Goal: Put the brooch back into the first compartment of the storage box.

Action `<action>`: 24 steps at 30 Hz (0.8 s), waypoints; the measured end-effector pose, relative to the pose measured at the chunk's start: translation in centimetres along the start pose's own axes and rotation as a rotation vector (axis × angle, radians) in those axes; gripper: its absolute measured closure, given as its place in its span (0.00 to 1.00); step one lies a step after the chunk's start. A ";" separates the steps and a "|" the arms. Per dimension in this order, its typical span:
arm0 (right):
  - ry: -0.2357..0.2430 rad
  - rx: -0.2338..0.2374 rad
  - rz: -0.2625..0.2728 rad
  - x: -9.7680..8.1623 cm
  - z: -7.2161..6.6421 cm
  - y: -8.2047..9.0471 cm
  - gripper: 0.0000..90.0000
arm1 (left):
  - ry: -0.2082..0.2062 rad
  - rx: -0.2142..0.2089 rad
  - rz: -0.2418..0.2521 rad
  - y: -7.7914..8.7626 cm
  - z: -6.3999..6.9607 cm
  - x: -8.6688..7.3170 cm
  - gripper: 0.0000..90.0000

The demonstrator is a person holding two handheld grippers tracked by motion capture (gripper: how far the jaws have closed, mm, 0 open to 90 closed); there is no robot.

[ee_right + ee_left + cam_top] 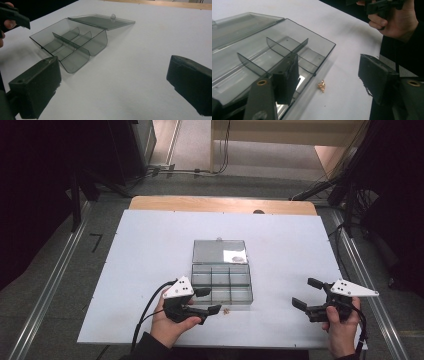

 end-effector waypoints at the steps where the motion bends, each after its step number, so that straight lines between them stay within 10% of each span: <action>1: 0.000 0.000 0.000 0.0 0.0 0.0 0.00 | -0.002 -0.008 -0.008 -0.2 0.1 0.0 0.41; 11: 0.005 -0.001 -0.003 0.0 0.1 0.0 0.00 | -0.014 -0.086 -0.075 -1.9 1.2 -0.9 0.55; 24: 0.007 -0.005 -0.004 0.0 0.1 0.0 0.00 | -0.018 -0.054 -0.184 -3.9 1.4 -2.2 0.66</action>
Point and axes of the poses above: each handheld gripper's, and its own axes: y roughly backward along the jaws, x roughly out of its top, z roughly to its right, the point moved 5 cm from there along -y, roughly forward along the jaws, and after that the axes turned 2 degrees about z, right-handed, at the moved point
